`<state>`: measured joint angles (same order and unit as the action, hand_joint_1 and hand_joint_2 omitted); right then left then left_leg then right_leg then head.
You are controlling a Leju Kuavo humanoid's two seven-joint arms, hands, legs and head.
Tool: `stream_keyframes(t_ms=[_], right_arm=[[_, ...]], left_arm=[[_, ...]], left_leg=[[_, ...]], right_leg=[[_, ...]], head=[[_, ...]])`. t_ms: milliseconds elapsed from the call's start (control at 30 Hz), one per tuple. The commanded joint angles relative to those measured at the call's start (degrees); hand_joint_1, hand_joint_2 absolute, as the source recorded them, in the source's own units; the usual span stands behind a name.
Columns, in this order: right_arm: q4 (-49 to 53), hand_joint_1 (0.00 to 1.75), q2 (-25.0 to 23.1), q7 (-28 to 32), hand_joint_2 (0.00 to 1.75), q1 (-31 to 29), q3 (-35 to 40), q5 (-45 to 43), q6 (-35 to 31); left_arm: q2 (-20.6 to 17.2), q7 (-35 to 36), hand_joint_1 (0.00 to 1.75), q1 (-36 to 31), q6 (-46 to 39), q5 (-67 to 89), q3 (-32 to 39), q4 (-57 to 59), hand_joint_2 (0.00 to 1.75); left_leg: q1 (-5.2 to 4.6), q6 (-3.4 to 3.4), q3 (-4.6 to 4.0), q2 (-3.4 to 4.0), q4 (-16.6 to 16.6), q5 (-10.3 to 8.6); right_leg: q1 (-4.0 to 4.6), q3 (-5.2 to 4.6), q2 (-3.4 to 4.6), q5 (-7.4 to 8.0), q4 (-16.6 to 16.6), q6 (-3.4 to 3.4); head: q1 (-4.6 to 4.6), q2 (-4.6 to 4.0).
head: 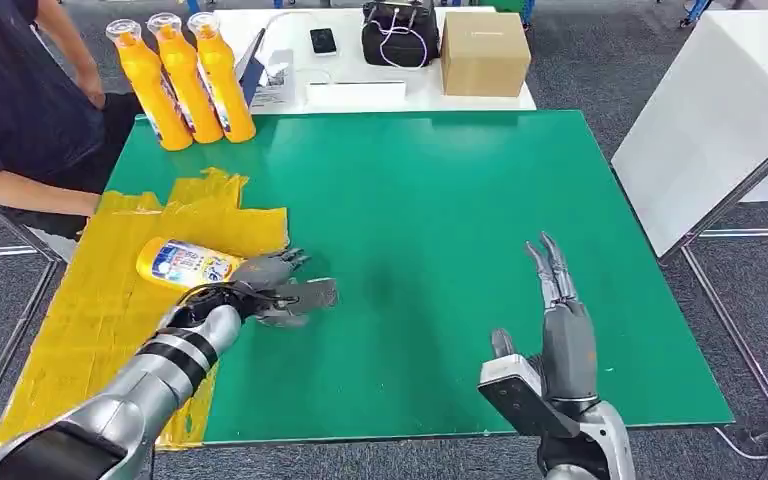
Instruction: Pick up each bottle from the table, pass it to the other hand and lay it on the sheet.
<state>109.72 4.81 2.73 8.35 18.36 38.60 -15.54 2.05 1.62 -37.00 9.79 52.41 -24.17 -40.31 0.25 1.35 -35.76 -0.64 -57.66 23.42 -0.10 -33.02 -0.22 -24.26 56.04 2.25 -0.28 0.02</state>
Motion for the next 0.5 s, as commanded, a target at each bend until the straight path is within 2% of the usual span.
stream_keyframes(t_ms=[33, 100, 300, 333, 433, 500], right_arm=[[2.1, 0.0, 0.1, 0.6, 0.0, 1.9, -4.5, -0.3, 0.3], [4.1, 0.0, -0.1, 0.1, 0.0, 2.8, -4.8, 0.6, 0.0], [4.4, 0.0, -0.3, -0.6, 0.0, 3.0, -4.8, 1.6, 0.0], [5.1, 0.0, -0.9, 0.4, 0.0, 3.9, -5.3, 0.9, -1.1], [7.0, 0.0, -1.7, 1.9, 0.0, 5.9, -6.1, 0.6, -2.9], [6.8, 0.0, -2.9, 3.3, 0.0, 6.1, -4.6, 0.6, -3.8]], left_arm=[[-1.3, 0.3, 0.0, 4.9, -0.9, -5.9, 0.6, -17.4, 0.0], [-1.4, 0.0, 0.0, 7.6, -3.6, -6.7, 1.8, -22.9, 0.0], [-1.4, 0.1, 0.0, 8.6, -4.9, -6.5, 2.5, -24.9, 0.0], [-0.5, -2.5, 0.0, 10.6, -8.9, -7.4, 4.6, -27.7, 0.0], [1.0, -6.7, 0.0, 16.4, -12.9, -12.6, 9.4, -38.0, 0.0], [1.3, -11.0, 0.0, 21.6, -12.0, -21.5, 13.4, -45.7, 0.0]], left_leg=[[0.0, -0.03, 0.09, 0.07, 0.0, 0.09], [0.0, -0.04, 0.08, 0.07, 0.0, 0.09], [0.01, -0.03, 0.02, 0.08, 0.0, 0.06], [0.01, -0.05, 0.11, 0.09, 0.0, 0.1], [-0.01, -0.03, 0.08, 0.13, 0.0, 0.11], [-0.01, -0.01, -0.04, 0.13, 0.0, 0.06]], right_leg=[[0.01, 0.1, 0.04, -0.07, 0.0, -0.02], [0.01, 0.09, 0.05, -0.07, 0.0, -0.01], [0.02, 0.02, 0.07, -0.03, 0.0, -0.01], [0.02, 0.12, 0.07, -0.08, 0.0, -0.02], [0.0, 0.05, 0.11, -0.07, 0.0, -0.02], [-0.01, -0.08, 0.12, -0.03, 0.0, 0.0]], head=[[0.0, 0.0], [0.0, 0.0], [0.0, 0.0], [-0.02, 0.0], [-0.02, 0.0], [0.0, 0.0]])
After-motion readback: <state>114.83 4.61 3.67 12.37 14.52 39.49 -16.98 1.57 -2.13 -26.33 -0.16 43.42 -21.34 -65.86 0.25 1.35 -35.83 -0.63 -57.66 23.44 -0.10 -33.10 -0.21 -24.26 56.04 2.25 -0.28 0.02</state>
